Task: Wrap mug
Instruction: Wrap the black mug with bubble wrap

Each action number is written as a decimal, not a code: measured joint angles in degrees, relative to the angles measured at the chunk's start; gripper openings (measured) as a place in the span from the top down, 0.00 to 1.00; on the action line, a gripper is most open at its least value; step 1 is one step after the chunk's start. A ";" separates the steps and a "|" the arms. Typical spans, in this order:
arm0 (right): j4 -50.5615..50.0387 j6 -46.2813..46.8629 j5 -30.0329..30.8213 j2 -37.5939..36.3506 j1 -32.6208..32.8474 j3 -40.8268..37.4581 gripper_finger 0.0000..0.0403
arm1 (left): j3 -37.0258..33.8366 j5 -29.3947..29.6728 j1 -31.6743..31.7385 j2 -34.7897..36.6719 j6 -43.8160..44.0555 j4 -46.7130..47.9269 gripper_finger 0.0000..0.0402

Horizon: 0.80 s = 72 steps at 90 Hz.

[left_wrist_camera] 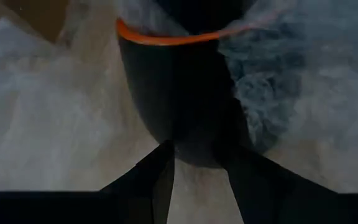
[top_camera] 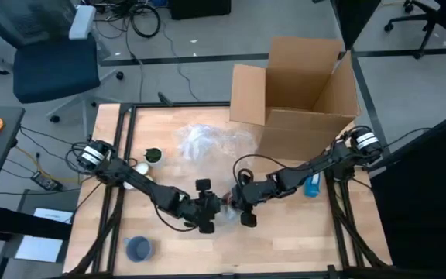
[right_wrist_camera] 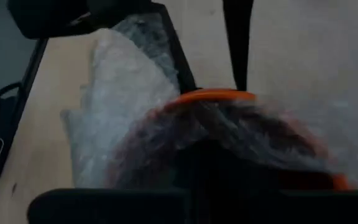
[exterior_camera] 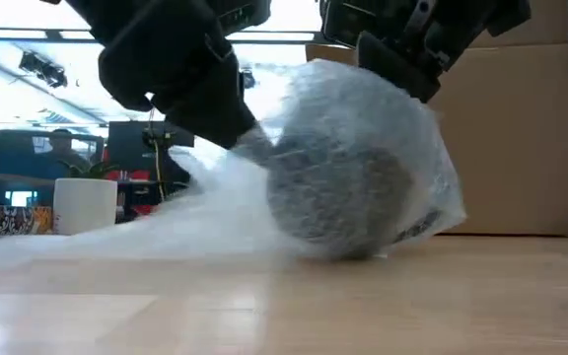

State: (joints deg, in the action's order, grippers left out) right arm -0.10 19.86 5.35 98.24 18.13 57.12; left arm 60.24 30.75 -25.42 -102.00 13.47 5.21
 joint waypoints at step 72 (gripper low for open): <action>-22.16 -0.06 -4.97 0.20 -1.77 7.65 1.00 | -1.97 -7.73 3.61 -7.23 -2.47 -20.19 0.68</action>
State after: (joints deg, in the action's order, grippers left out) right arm -22.25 19.81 0.38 98.43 16.36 64.77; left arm 58.27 23.03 -21.80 -109.23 11.01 -14.98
